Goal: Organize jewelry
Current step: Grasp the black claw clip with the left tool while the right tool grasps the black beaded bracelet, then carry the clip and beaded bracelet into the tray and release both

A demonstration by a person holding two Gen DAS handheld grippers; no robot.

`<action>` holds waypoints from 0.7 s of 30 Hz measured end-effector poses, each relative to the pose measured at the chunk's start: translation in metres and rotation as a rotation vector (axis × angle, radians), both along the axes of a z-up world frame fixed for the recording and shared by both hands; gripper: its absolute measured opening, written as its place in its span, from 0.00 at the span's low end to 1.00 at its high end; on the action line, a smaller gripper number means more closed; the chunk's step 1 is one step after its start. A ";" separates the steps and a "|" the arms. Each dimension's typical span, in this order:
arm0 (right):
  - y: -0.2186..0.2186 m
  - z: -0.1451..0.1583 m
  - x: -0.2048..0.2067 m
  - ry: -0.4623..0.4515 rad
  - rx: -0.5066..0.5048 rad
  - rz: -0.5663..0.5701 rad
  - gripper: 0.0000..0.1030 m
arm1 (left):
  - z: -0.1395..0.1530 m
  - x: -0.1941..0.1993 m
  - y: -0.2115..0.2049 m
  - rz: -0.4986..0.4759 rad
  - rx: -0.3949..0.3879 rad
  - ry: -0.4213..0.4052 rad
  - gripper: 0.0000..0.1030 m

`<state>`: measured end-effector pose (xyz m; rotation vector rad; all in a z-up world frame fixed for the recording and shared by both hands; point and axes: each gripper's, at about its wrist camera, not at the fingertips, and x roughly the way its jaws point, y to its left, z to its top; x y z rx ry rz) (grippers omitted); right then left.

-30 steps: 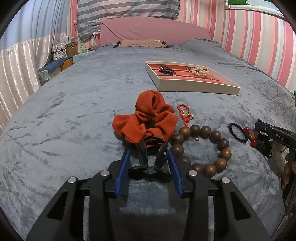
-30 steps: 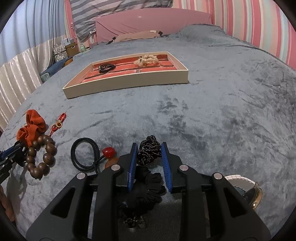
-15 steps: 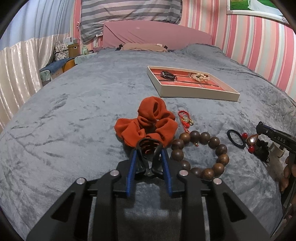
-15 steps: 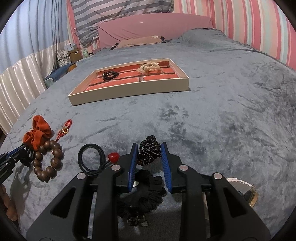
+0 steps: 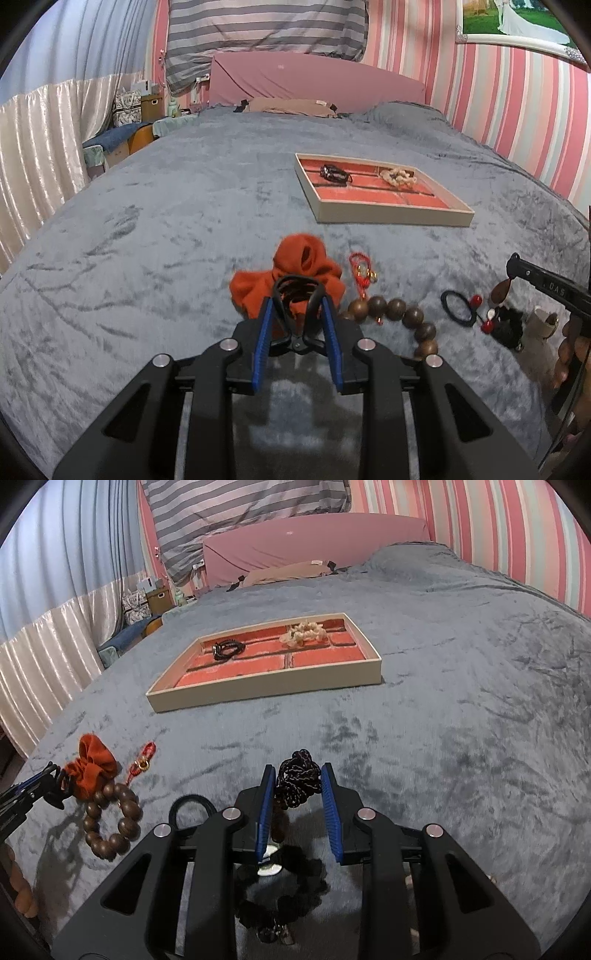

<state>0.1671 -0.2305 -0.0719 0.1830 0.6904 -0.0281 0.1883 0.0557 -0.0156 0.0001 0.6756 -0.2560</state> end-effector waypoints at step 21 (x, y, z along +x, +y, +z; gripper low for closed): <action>-0.018 0.067 0.114 -0.066 -0.064 0.065 0.25 | 0.078 0.124 -0.058 -0.023 -0.048 -0.044 0.26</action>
